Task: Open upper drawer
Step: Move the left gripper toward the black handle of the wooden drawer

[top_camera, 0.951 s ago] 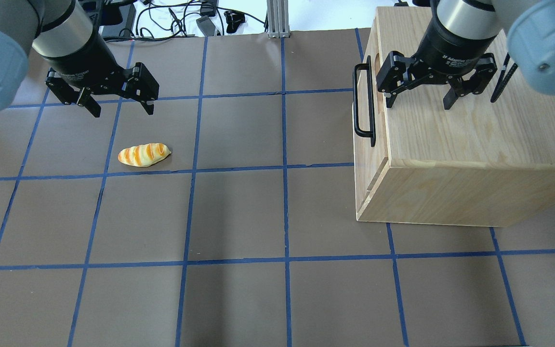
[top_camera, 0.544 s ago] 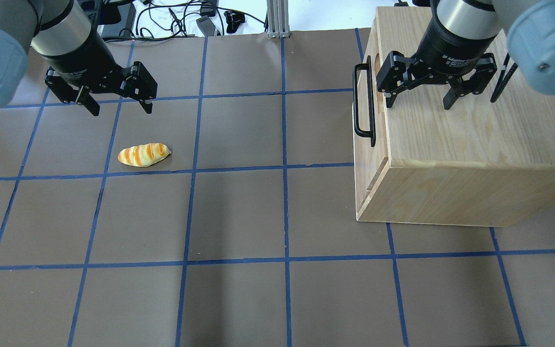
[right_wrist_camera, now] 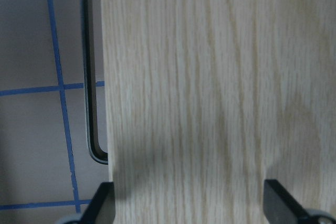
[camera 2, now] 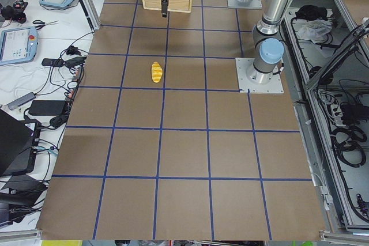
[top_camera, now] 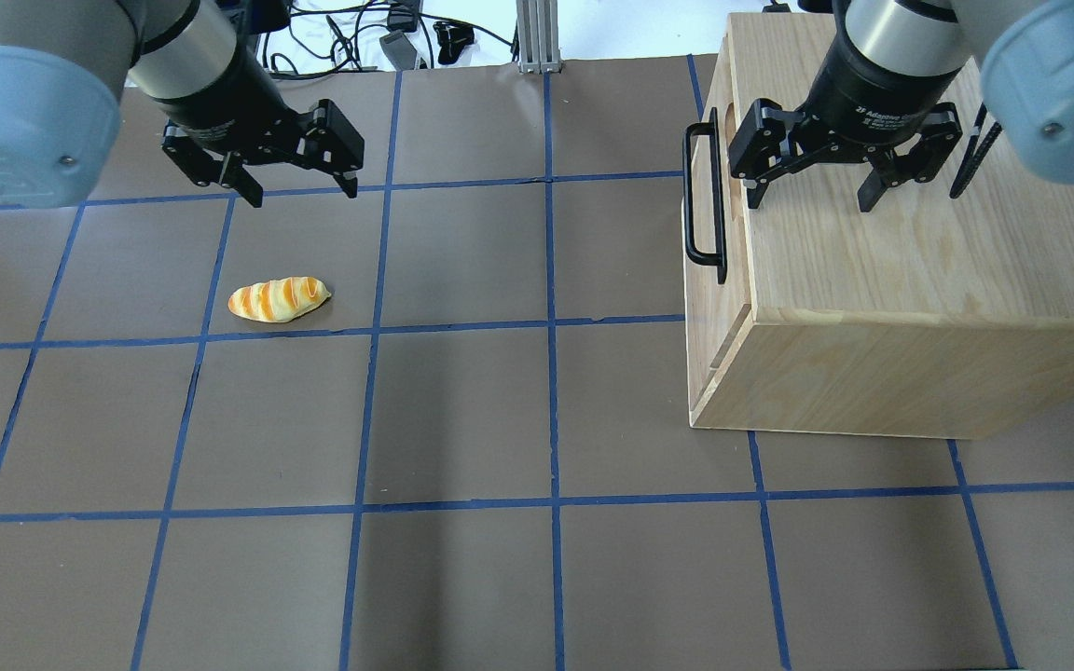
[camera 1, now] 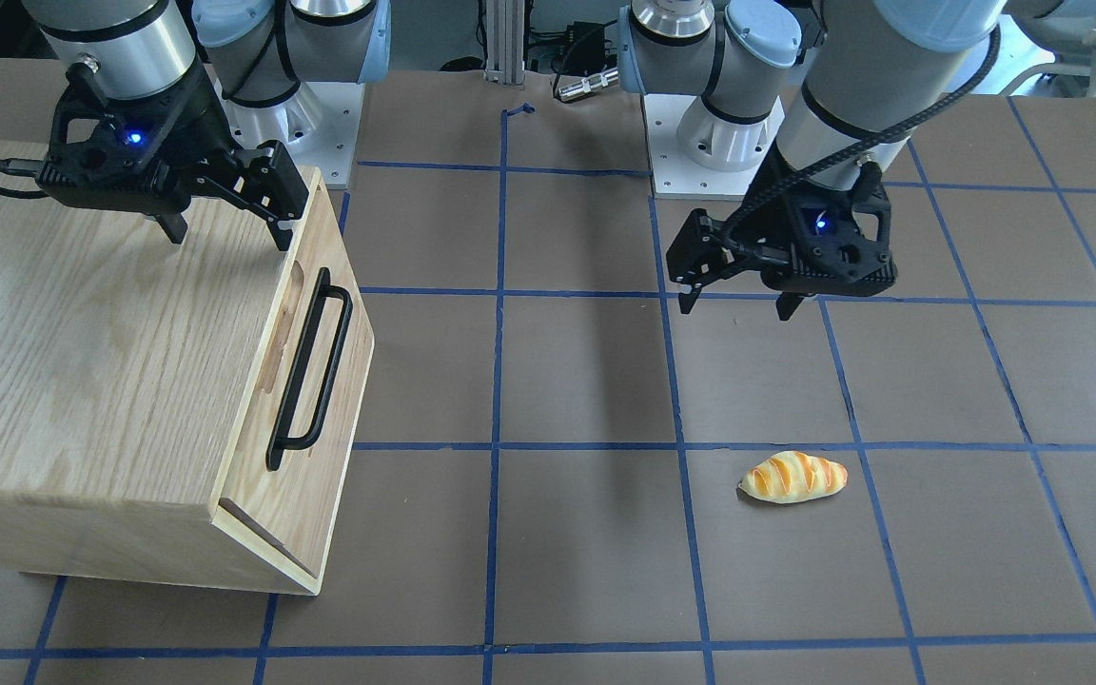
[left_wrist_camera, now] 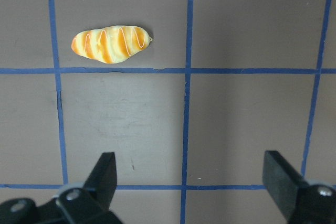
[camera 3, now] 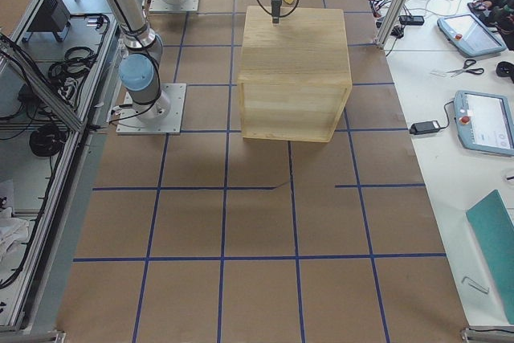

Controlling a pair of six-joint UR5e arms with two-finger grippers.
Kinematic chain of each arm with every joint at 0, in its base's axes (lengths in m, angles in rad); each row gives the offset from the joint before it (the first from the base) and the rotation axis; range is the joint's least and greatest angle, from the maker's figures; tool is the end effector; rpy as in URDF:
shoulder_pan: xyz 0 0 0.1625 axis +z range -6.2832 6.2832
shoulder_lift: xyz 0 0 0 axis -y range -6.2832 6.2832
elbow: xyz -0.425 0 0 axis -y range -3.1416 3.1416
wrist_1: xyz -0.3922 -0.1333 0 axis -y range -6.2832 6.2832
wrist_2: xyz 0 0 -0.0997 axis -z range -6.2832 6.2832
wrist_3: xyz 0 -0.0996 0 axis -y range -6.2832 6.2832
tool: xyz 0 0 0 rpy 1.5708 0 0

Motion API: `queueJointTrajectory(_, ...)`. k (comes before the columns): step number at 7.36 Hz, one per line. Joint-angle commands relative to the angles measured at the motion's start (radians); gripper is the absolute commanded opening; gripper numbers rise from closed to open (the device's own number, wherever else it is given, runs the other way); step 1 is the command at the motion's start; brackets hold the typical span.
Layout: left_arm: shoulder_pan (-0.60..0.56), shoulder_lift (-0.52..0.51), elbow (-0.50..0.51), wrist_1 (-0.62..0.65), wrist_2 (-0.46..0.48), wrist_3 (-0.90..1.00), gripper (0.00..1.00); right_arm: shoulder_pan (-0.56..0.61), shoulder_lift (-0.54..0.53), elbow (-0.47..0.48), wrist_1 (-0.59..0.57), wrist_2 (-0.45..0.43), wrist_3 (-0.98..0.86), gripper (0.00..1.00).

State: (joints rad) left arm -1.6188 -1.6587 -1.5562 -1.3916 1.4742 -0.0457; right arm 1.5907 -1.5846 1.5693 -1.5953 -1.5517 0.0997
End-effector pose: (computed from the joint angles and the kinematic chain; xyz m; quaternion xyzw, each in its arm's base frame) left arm -0.1686 -0.5306 0.4691 -0.0037 -0.9974 0.0505 0.0506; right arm 0.1449 -0.4871 0.4979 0.0397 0.9990 -0.0193 0.0107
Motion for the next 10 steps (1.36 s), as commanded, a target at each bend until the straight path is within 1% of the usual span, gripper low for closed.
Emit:
queueJointTrajectory(1, -0.126, -0.041, 0.004, 0.086, -0.044, -0.107, 1.0, 0.0, 0.0, 0.0, 0.0, -0.001, 0.0, 1.0)
queueJointTrajectory(2, -0.15, -0.061, 0.004, 0.117, -0.046, -0.138, 1.0, 0.0, 0.0, 0.0, 0.0, -0.001, 0.0, 1.0)
queueJointTrajectory(3, -0.173, -0.081, 0.005, 0.167, -0.084, -0.158, 1.0, -0.002, 0.0, 0.0, 0.0, 0.001, 0.0, 1.0)
queueJointTrajectory(4, -0.203, -0.099, 0.005, 0.228, -0.124, -0.218, 1.0, 0.0, 0.0, 0.0, 0.0, 0.001, 0.0, 1.0)
queueJointTrajectory(6, -0.284, -0.137, 0.031, 0.272, -0.126, -0.305, 1.0, 0.0, 0.0, 0.0, 0.0, 0.001, 0.0, 1.0)
queueJointTrajectory(7, -0.305, -0.153, 0.036, 0.29, -0.138, -0.339, 1.0, 0.0, 0.0, 0.0, 0.0, 0.001, 0.0, 1.0)
queueJointTrajectory(8, -0.308, -0.167, 0.038, 0.31, -0.182, -0.364, 1.0, 0.0, 0.0, 0.0, 0.0, 0.001, 0.0, 1.0)
queueJointTrajectory(10, -0.325, -0.185, 0.038, 0.342, -0.187, -0.382, 1.0, 0.0, 0.0, 0.0, 0.0, 0.001, 0.0, 1.0)
